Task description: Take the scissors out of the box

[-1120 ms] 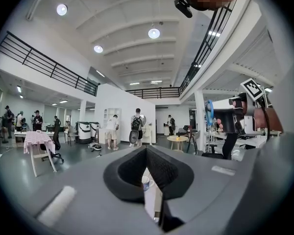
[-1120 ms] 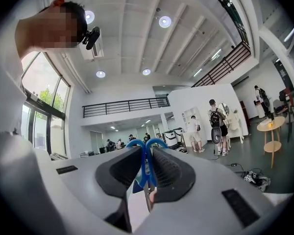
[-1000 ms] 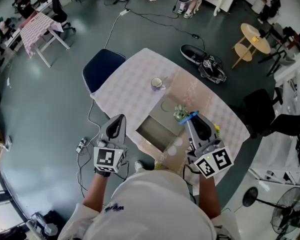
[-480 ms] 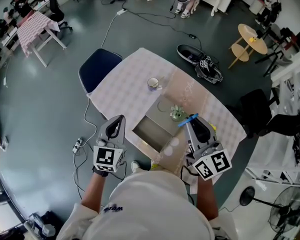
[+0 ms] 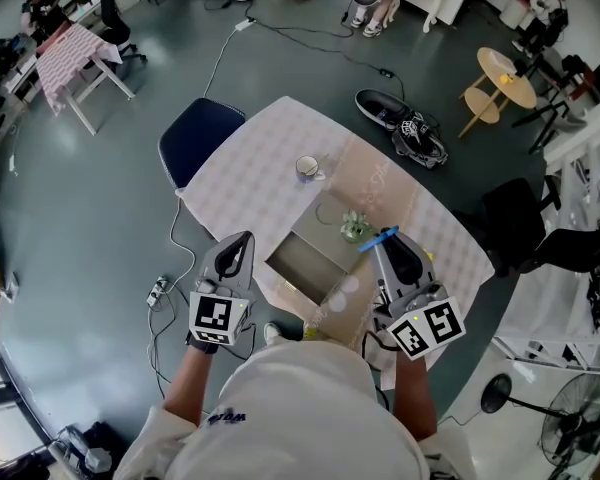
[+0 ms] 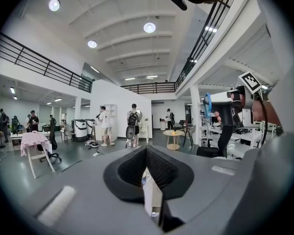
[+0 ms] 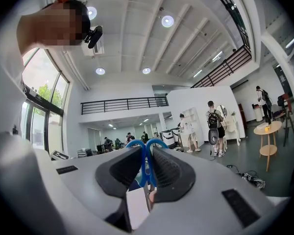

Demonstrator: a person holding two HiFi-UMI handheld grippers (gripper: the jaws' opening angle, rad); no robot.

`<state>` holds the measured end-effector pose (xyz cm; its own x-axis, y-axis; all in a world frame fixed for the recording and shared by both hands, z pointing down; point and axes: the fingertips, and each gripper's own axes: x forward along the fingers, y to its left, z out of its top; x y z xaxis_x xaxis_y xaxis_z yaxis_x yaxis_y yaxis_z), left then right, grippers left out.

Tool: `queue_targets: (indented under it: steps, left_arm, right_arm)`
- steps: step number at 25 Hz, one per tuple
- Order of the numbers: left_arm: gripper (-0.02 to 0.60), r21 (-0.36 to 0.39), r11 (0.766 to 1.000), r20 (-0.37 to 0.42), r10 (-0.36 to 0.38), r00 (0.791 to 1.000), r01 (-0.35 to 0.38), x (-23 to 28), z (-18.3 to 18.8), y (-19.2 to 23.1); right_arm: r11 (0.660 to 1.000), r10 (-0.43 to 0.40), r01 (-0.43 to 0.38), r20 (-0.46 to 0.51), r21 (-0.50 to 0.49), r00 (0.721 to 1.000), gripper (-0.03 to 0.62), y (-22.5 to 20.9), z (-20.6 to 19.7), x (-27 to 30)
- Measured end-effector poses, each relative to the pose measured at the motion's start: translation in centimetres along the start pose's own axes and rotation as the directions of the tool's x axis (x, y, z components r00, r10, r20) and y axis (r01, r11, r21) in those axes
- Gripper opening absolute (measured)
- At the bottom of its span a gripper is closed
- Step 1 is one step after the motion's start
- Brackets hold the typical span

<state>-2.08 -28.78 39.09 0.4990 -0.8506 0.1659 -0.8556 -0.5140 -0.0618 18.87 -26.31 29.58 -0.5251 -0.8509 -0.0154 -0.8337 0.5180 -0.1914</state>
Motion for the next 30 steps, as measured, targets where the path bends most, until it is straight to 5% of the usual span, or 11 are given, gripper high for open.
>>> queue_targets:
  steps: [30]
  left_arm:
    - [0.003, -0.030, 0.999, -0.045, -0.023, 0.999, 0.022, -1.9, -1.8, -1.9]
  right_arm:
    - [1.000, 0.028, -0.027, -0.029, 0.012, 0.999, 0.074, 0.9, -1.3, 0.2]
